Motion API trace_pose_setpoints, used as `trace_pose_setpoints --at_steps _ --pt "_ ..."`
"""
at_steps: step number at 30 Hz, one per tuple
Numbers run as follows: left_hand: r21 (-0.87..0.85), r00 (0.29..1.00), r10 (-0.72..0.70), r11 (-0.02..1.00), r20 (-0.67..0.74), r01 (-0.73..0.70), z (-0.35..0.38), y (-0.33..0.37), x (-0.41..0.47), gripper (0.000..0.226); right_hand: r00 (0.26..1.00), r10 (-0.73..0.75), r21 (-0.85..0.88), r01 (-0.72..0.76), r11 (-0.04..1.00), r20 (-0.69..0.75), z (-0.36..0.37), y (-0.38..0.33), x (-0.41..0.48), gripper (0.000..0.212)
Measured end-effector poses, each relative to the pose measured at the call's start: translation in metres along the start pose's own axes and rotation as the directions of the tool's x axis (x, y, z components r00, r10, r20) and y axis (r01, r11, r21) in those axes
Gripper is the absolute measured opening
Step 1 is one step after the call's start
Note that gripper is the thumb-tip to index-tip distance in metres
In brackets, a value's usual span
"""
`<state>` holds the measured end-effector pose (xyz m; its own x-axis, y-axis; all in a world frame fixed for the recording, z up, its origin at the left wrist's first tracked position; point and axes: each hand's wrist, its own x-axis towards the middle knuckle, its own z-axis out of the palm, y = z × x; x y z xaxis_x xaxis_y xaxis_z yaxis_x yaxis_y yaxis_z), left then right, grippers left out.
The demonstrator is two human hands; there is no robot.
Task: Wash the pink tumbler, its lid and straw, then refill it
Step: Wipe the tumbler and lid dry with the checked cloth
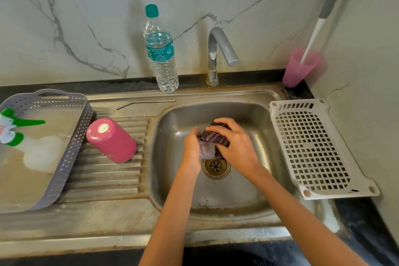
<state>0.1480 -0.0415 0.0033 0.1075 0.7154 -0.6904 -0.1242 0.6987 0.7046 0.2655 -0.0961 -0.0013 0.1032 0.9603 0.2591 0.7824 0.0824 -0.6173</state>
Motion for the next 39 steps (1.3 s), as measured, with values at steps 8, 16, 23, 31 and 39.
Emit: trace_pose_setpoints --at_steps 8,16,23,31,39 --pt "0.089 0.995 0.085 0.993 -0.056 -0.079 0.0 -0.009 0.001 0.034 0.997 0.059 -0.083 -0.056 0.995 0.046 -0.004 0.01 0.017 0.026" --pt "0.113 0.994 0.076 0.991 -0.076 -0.067 -0.007 -0.006 0.003 0.032 0.978 0.205 -0.006 -0.205 0.979 0.045 -0.003 0.012 0.029 0.022" --pt "0.203 0.993 0.11 0.974 -0.042 -0.099 -0.007 0.0 0.012 0.027 1.0 0.017 -0.089 -0.015 0.996 0.014 -0.004 0.002 0.025 0.024" --pt "-0.383 0.997 0.08 0.921 0.006 -0.072 -0.005 -0.004 0.007 0.036 0.926 0.376 0.265 -0.367 0.891 0.02 0.009 0.007 0.029 0.022" --pt "-0.565 0.999 -0.015 0.825 -0.05 -0.016 -0.001 -0.005 0.02 0.045 0.904 0.42 0.256 -0.427 0.868 0.082 0.018 0.001 0.012 0.018"
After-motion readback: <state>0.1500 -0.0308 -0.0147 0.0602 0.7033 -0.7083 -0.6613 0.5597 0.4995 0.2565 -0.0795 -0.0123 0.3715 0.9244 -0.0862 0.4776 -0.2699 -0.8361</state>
